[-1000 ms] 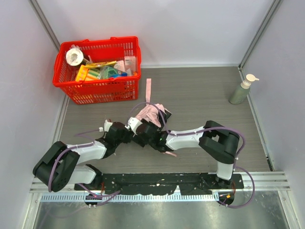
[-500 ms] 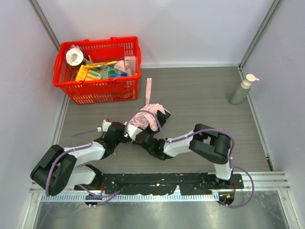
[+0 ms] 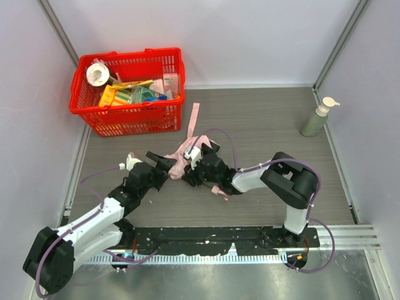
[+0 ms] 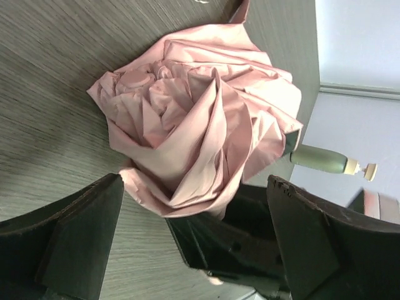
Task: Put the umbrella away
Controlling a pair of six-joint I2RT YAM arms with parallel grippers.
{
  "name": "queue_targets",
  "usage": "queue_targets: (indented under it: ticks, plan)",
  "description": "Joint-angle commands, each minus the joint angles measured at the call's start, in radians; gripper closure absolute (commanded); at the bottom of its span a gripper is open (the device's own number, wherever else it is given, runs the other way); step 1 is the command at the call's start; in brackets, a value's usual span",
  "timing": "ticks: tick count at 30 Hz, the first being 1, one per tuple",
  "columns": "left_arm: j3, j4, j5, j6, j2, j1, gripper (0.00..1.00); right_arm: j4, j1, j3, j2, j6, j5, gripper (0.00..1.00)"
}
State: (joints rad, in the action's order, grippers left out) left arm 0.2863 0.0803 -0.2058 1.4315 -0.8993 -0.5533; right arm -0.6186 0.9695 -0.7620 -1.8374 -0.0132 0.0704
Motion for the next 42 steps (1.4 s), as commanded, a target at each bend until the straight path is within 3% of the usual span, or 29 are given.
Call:
queue_targets:
  ticks: [1, 6, 15, 21, 25, 28, 31, 35, 42]
  plan:
    - [-0.007, -0.103, 0.029, 0.001, 0.062, 0.007, 0.00, 0.191, -0.060, 0.052, -0.080, -0.212, 0.323, 0.99]
    - [0.050, -0.205, 0.022, 0.064, 0.016, 0.007, 0.01, 0.155, -0.109, 0.009, -0.126, -0.344, 0.474, 0.99]
    - [0.145, -0.131, 0.022, 0.015, -0.182, 0.009, 0.00, 0.142, -0.164, -0.014, -0.172, -0.401, 0.598, 0.99]
    - [0.065, -0.134, -0.056, -0.023, 0.024, 0.013, 0.00, 0.161, -0.169, -0.002, -0.142, -0.367, 0.546, 0.99]
    - [0.071, -0.316, -0.087, -0.052, 0.181, 0.042, 0.00, 0.195, -0.166, -0.002, -0.103, -0.323, 0.468, 0.99]
    - [0.086, -0.401, -0.009, 0.000, 0.209, 0.096, 0.00, 0.201, -0.166, 0.000, -0.082, -0.301, 0.427, 0.99]
    - [0.094, -0.350, 0.080, 0.024, 0.131, 0.130, 0.00, 0.215, -0.160, -0.017, -0.085, -0.288, 0.417, 0.99]
    - [0.083, -0.122, 0.160, 0.014, 0.015, 0.135, 0.00, 0.215, -0.157, -0.030, -0.089, -0.292, 0.417, 0.99]
    - [0.102, -0.063, 0.184, 0.058, -0.202, 0.130, 0.00, 0.214, -0.153, -0.033, -0.082, -0.297, 0.428, 0.99]
